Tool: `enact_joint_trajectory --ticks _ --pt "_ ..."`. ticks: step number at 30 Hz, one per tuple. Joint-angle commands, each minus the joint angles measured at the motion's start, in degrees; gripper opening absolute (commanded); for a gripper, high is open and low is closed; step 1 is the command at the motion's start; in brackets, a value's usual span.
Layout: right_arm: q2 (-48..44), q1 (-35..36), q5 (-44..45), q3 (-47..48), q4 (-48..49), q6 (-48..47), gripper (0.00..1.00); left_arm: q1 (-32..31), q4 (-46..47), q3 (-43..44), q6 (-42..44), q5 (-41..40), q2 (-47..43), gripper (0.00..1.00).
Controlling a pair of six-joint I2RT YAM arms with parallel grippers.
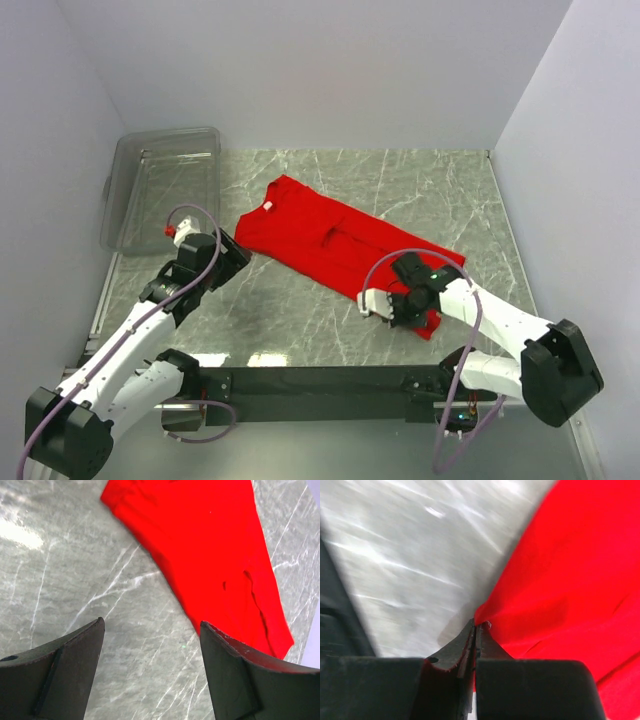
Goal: Fold and stack the t-shirts
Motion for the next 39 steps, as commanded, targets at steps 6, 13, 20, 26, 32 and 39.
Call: enact_joint_trajectory --ticks 6,13,20,26,32,39 --pt "4.0 16.4 -3.5 4.3 -1.6 16.5 0.11 0.3 2.5 -0.1 0.7 2.1 0.2 0.82" --pt "2.9 14.2 1.5 14.0 -2.0 12.3 0.63 0.3 1.1 1.6 1.4 1.6 1.0 0.82" --pt "21.6 -0.7 -7.6 39.4 0.7 20.9 0.64 0.3 0.5 1.5 0.4 1.0 0.5 0.82" --pt "44.5 -6.1 -10.8 62.5 5.5 44.1 0.63 0.3 1.7 1.7 -0.4 1.7 1.6 0.82" --pt "60.5 -7.8 -6.4 81.4 2.5 56.4 0.62 0.3 2.1 2.2 -1.5 1.8 2.5 0.81" --pt "73.8 -9.9 -8.1 97.1 -3.7 60.7 0.66 0.3 1.6 1.8 -3.9 1.2 2.5 0.81"
